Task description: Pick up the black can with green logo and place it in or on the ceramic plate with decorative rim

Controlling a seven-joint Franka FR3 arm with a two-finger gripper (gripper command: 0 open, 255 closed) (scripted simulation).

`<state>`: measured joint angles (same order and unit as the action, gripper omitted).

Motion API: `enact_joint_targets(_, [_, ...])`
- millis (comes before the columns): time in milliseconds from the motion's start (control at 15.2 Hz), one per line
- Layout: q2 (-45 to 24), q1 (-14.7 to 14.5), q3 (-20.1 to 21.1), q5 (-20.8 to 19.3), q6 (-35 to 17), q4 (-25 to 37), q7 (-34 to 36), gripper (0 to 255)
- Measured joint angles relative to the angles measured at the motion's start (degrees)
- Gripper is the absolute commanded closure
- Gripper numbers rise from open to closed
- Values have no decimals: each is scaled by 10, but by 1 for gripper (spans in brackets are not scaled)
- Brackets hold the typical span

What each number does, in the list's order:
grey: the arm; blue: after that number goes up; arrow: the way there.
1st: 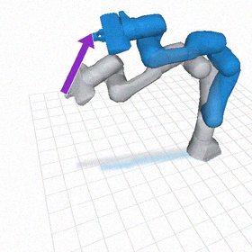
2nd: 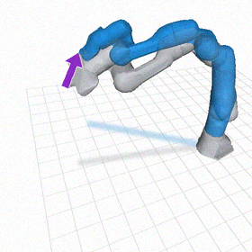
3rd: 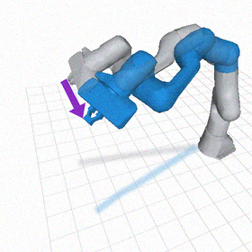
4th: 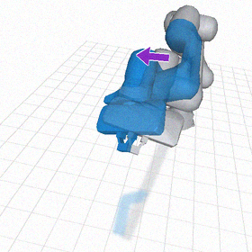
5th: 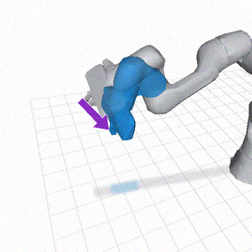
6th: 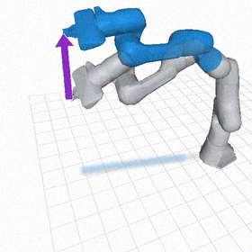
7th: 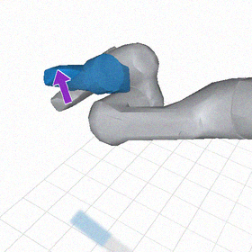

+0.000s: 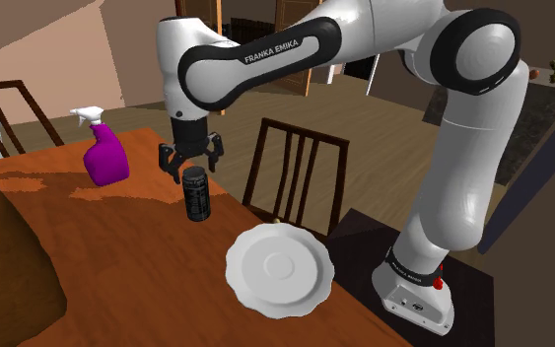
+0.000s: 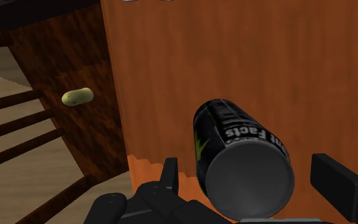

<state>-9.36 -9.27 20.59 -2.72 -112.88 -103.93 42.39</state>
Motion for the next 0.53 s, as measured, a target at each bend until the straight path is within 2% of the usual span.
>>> enact_joint_targets(198, [-7, -2, 0, -3, -21, -15, 4, 0])
enact_joint_targets(528, [-9, -1, 0, -4, -26, -17, 4, 0])
